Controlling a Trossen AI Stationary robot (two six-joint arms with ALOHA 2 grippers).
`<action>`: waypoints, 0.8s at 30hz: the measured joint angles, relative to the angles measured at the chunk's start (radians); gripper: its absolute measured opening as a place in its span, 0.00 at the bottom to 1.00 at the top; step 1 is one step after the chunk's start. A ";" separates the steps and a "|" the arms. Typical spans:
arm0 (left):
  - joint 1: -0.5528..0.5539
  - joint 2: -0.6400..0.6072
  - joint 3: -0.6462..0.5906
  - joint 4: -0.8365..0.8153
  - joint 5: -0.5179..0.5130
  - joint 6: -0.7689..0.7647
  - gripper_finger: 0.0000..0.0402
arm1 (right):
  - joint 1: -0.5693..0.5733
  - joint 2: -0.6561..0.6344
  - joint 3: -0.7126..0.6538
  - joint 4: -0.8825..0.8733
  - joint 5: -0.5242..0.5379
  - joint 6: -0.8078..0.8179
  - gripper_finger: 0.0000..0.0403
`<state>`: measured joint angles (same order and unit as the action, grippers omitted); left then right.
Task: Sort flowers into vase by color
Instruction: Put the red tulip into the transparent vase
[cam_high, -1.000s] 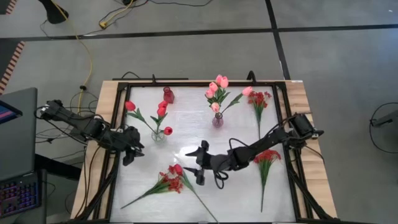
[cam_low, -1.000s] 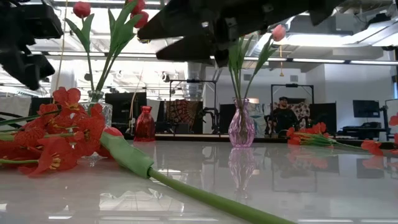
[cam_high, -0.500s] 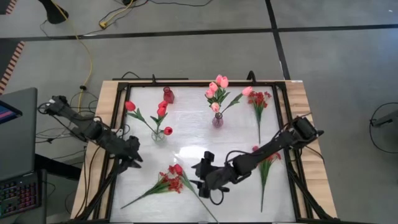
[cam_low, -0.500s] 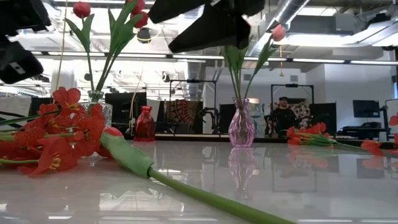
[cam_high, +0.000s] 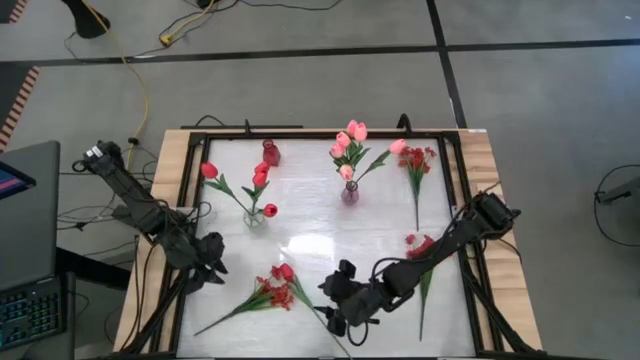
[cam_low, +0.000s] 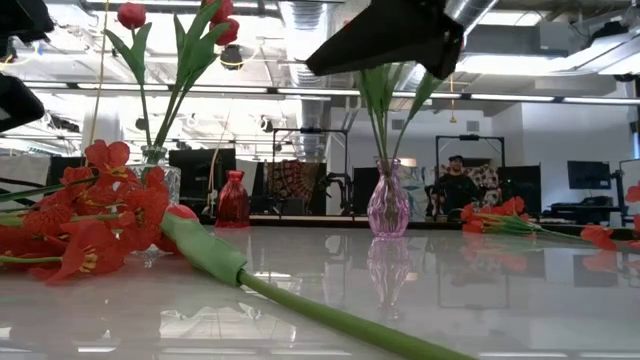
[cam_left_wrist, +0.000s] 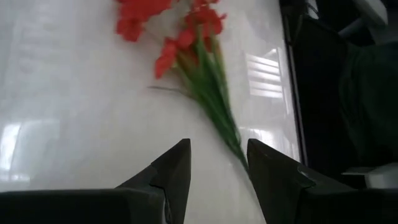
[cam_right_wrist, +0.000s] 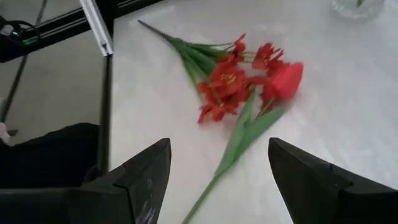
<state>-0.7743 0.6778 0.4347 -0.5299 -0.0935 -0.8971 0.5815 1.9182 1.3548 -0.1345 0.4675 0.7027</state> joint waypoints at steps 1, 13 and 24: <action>-0.013 0.021 0.000 0.024 -0.007 0.010 0.36 | 0.007 0.000 0.000 -0.001 0.000 0.014 0.74; -0.072 0.229 0.000 0.205 -0.088 0.137 0.36 | 0.019 0.213 0.221 -0.197 -0.022 0.060 0.74; -0.072 0.312 0.000 0.267 -0.098 0.157 0.36 | -0.003 0.375 0.474 -0.460 -0.053 0.129 0.73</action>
<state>-0.8463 0.9902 0.4347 -0.2627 -0.1917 -0.7399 0.5789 2.2931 1.8293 -0.5949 0.4149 0.8318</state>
